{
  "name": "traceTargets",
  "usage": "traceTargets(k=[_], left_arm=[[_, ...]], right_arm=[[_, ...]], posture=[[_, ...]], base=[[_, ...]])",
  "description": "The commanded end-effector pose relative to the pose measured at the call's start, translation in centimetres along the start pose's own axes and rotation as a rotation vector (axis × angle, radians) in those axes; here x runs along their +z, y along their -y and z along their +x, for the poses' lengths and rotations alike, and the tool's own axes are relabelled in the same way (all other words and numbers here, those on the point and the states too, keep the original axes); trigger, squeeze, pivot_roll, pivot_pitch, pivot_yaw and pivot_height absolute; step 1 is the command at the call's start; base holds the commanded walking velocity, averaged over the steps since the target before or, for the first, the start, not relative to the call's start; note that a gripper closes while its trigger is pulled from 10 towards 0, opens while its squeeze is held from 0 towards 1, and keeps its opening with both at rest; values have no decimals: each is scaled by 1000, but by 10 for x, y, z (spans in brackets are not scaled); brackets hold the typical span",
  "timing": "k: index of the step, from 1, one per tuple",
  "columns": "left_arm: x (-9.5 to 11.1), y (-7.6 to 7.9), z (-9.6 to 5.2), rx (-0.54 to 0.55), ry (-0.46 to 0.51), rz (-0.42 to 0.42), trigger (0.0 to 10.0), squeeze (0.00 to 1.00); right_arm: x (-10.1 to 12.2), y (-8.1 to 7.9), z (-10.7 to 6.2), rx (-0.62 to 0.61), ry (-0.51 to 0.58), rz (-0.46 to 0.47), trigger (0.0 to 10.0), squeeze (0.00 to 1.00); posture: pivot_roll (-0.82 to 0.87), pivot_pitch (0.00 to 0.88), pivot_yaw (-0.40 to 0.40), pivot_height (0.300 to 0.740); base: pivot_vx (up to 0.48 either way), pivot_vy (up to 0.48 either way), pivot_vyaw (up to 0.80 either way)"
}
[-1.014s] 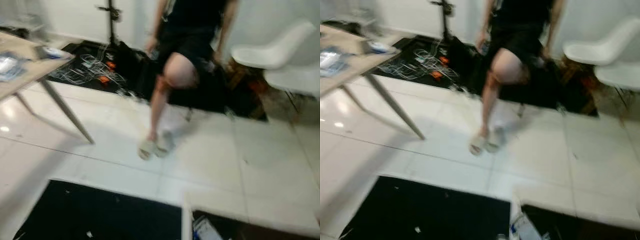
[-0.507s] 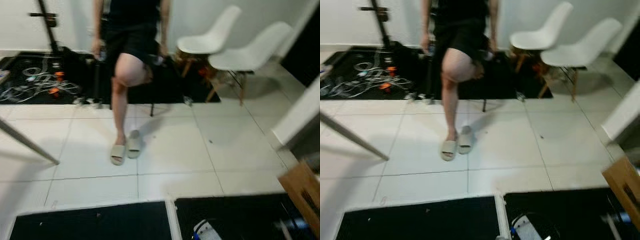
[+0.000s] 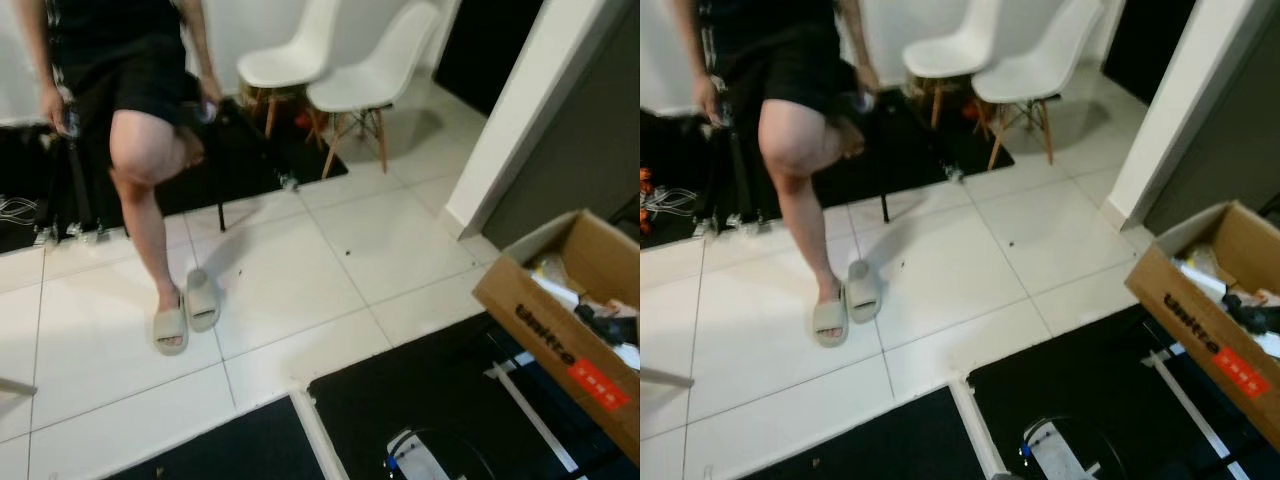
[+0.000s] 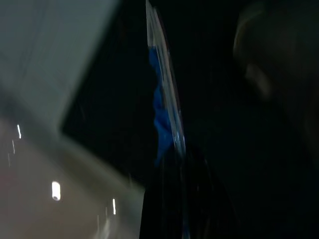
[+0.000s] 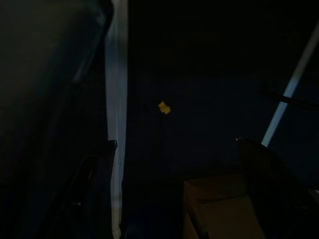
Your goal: Picking trash to rubbish bin
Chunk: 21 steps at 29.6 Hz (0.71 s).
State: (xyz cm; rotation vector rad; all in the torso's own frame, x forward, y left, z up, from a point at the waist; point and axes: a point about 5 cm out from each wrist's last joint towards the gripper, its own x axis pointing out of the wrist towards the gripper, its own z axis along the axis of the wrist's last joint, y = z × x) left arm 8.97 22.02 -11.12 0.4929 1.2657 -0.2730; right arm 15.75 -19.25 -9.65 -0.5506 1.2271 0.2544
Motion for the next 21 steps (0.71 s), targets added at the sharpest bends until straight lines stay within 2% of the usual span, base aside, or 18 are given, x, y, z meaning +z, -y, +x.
traceTargets(k=[1,21], left_arm=[[-14,6,-1,-20,-43,-9,10000,0],[-13,7,-1,-29,-44,-53,10000,0]], right_arm=[[-3,-5,0,16,-6,4,10000,0],[-2,-5,0,25,-6,-9,10000,0]], posture=[[60,75,-4,740],[64,84,-10,740]], base=[[0,0,-775],[0,0,-776]])
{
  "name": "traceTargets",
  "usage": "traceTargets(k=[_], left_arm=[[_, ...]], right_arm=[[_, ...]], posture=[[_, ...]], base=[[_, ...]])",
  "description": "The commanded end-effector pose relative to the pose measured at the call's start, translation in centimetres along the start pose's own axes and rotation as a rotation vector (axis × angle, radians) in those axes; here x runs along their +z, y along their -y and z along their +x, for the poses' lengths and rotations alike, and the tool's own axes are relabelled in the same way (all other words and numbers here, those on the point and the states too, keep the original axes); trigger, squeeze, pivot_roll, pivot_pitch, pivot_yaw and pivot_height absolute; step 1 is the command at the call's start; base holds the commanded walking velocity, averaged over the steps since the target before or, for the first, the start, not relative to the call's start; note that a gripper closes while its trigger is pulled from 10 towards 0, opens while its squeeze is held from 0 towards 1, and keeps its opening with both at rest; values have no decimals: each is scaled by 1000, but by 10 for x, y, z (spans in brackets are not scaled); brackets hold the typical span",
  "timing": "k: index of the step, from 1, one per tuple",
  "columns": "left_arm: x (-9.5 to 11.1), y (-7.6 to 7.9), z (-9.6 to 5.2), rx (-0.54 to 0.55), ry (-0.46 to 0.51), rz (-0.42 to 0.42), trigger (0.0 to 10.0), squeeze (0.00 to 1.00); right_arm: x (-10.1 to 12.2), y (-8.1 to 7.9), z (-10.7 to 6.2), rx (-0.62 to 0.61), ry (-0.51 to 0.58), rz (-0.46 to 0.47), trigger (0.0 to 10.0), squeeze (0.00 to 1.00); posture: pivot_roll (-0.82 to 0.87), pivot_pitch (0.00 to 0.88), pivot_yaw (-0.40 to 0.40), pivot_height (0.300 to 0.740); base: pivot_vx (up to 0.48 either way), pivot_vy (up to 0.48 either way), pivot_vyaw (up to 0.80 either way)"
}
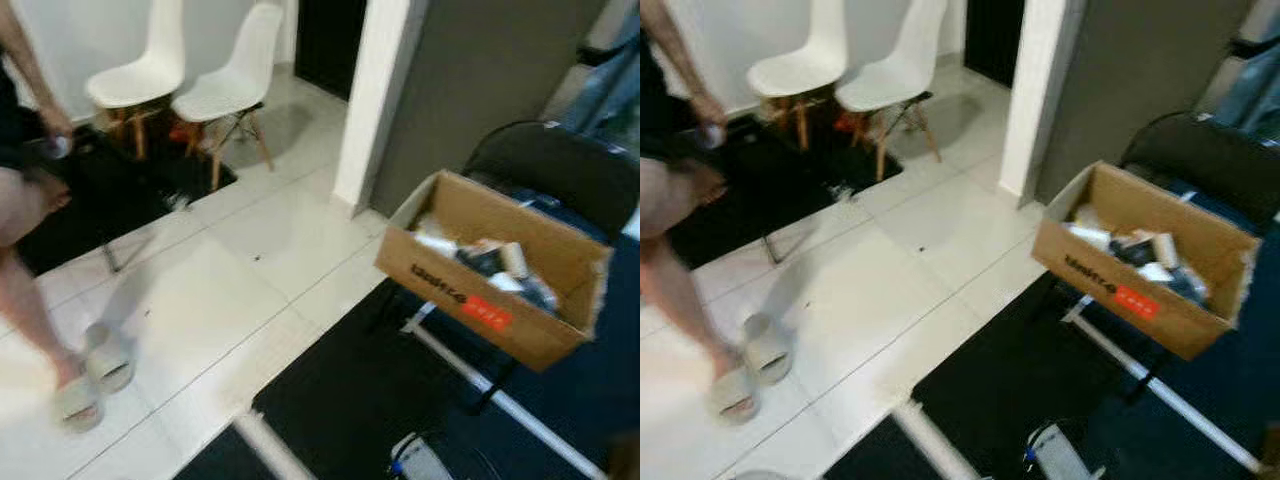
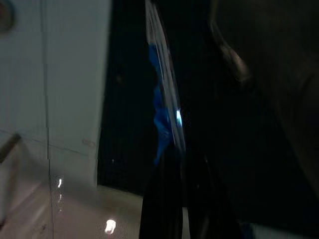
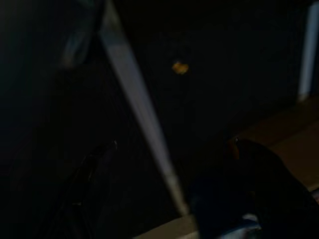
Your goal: Picking trash to rubbish bin
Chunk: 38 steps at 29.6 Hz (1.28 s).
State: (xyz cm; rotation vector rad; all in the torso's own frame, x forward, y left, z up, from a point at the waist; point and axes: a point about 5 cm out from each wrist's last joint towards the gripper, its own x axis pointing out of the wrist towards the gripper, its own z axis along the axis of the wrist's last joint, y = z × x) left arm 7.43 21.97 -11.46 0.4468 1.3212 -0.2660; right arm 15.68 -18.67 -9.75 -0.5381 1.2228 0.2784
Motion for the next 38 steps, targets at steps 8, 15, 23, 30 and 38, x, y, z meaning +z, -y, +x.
traceTargets(k=[8,15,23,30,38], left_arm=[[1,-1,0,11,8,-34,10000,0],[0,-2,0,12,9,-40,10000,0],[-1,-1,0,25,11,-55,10000,0],[-1,-1,0,24,19,-51,10000,0],[-2,-1,0,24,15,-64,10000,0]], right_arm=[[-5,0,0,5,-15,1,10000,0],[-5,0,0,6,-16,3,10000,0],[-6,0,0,7,-19,-3,10000,0],[-6,-1,0,7,-15,-10,10000,0],[-6,-1,0,4,-13,-10,10000,0]], posture=[[64,84,-10,740],[59,92,-9,740],[66,94,-9,740],[69,92,-6,740],[68,98,-3,740]], base=[[0,0,-775],[0,0,-776],[0,0,-775],[0,0,-776],[0,0,-777]])
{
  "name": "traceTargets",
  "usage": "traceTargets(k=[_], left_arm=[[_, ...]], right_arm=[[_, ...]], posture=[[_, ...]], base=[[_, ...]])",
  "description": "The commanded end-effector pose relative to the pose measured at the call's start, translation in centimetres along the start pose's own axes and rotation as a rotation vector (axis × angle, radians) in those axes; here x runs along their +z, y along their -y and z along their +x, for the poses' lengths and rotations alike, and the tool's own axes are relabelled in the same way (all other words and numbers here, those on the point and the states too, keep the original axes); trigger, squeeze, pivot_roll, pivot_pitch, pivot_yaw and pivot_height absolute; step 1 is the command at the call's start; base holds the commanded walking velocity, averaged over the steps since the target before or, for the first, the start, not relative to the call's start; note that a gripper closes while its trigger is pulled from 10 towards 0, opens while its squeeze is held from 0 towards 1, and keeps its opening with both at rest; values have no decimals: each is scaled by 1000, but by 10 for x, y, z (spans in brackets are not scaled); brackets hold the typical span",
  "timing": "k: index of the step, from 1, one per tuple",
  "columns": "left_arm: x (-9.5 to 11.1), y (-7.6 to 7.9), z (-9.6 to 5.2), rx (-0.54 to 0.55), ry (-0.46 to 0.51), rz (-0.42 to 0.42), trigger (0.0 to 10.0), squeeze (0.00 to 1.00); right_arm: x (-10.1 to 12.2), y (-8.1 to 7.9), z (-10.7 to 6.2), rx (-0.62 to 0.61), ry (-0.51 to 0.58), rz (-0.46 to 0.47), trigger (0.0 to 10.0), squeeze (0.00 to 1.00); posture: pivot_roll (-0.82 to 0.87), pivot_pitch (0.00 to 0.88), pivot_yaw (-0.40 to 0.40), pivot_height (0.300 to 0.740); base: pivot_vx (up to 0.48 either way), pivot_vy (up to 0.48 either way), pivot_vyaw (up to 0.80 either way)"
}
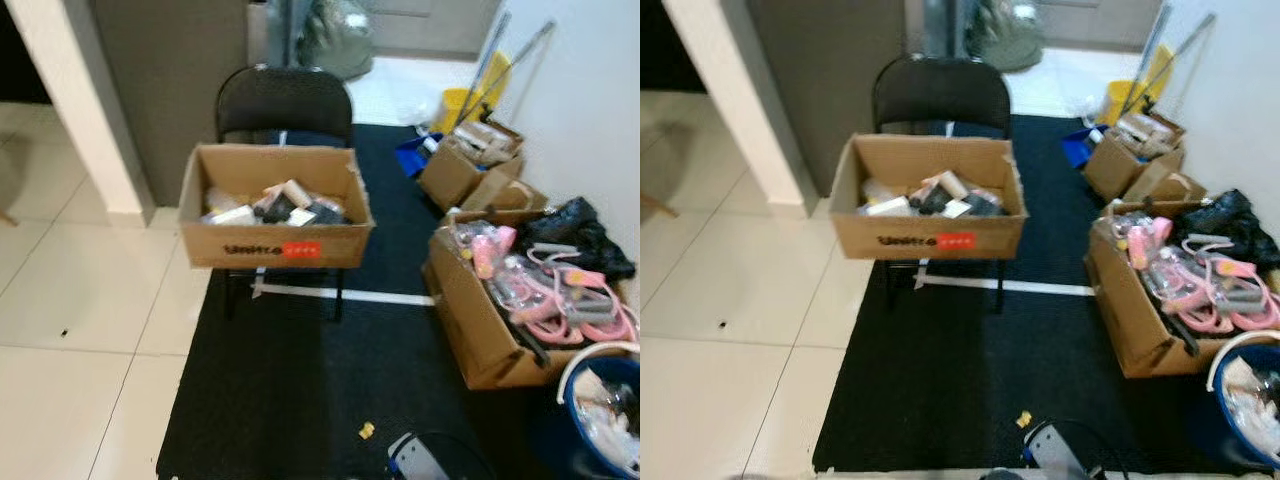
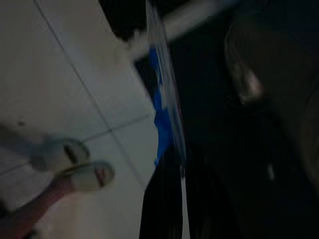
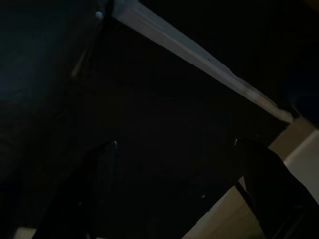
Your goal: Picking trash to rubbish bin
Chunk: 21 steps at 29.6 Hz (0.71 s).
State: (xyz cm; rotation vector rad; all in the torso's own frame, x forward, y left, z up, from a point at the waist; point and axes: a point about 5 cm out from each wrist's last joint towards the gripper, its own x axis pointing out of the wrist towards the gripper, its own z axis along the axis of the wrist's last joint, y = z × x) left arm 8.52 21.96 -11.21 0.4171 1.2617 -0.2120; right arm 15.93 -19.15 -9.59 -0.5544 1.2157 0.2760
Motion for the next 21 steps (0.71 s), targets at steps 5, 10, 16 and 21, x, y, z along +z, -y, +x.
traceTargets(k=[5,10,16,21], left_arm=[[-14,3,-2,-9,-50,-45,10000,0],[-18,2,-3,71,-31,-222,10000,0],[-17,-3,-5,203,52,-403,10000,0],[67,-102,-17,354,280,-428,10000,0]], right_arm=[[-5,-7,0,4,1,40,10000,0],[-5,-7,0,2,8,32,10000,0],[-4,-7,0,3,8,22,10000,0],[-4,-7,0,4,10,20,10000,0]], posture=[[65,101,-2,740],[62,105,0,740],[62,105,0,740],[87,108,-1,740]], base=[[50,0,-425],[294,0,0],[342,0,0],[365,0,0]])
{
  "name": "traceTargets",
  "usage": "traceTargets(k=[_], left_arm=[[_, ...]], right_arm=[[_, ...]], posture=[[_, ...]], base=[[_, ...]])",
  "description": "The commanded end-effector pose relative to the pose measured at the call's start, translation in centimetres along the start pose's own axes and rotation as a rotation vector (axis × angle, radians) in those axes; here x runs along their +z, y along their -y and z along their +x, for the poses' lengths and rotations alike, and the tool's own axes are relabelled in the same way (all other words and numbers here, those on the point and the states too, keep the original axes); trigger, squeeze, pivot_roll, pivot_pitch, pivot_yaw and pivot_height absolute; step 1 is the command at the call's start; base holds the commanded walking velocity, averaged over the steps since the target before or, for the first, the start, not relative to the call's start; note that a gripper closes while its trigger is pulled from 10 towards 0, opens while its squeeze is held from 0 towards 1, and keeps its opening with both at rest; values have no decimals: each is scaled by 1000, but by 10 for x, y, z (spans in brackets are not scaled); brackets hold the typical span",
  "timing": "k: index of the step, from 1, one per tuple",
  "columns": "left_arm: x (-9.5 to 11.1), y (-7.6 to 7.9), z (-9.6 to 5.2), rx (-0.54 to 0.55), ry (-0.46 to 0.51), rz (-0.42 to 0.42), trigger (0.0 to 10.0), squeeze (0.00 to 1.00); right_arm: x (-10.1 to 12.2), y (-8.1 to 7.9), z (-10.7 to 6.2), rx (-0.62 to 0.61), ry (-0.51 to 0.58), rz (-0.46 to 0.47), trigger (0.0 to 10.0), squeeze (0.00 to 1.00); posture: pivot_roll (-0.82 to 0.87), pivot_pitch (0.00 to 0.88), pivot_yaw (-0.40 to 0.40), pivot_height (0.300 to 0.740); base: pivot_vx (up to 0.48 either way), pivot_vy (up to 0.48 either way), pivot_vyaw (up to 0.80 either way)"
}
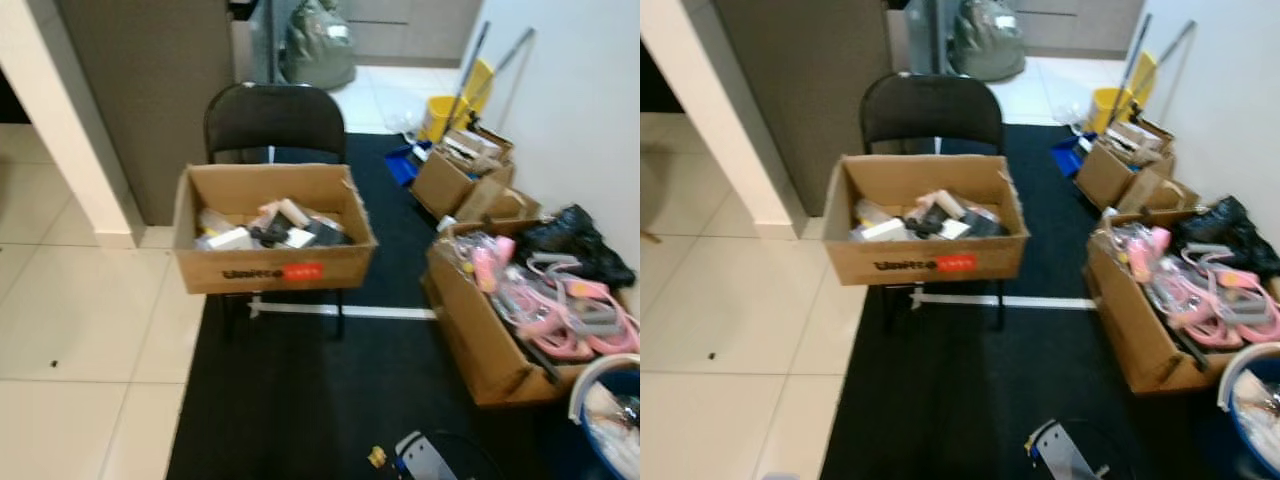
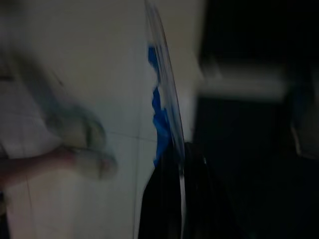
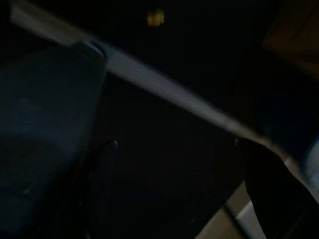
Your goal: Picking trash to rubbish bin
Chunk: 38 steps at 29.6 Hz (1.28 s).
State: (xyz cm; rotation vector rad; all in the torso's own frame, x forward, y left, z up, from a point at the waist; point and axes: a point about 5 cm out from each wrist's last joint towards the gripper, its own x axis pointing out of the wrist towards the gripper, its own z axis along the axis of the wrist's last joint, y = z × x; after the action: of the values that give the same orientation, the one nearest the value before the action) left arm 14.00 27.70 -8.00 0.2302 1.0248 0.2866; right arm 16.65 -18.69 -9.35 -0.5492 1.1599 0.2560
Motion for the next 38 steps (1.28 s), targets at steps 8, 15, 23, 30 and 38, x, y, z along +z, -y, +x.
traceTargets(k=[8,15,23,30,38], left_arm=[[139,-42,-2,90,408,-71,10000,0],[230,-44,-33,32,764,-52,10000,0],[272,1,-60,-279,942,10,10000,0],[245,21,-39,-280,749,106,10000,0],[215,34,-27,-352,572,166,10000,812]], right_arm=[[-13,-8,0,44,-46,-2,10000,0],[-13,-7,0,39,-49,-12,10000,0],[-13,-7,0,28,-34,19,10000,0],[-14,-7,0,35,-42,7,10000,0],[-15,-7,0,34,-50,-1,10000,0]], posture=[[87,108,-1,740],[95,112,-6,740],[91,113,-5,740],[93,116,-4,740],[89,123,2,740]], base=[[374,0,-488],[374,0,-781],[271,0,-391],[0,0,0],[0,0,0]])
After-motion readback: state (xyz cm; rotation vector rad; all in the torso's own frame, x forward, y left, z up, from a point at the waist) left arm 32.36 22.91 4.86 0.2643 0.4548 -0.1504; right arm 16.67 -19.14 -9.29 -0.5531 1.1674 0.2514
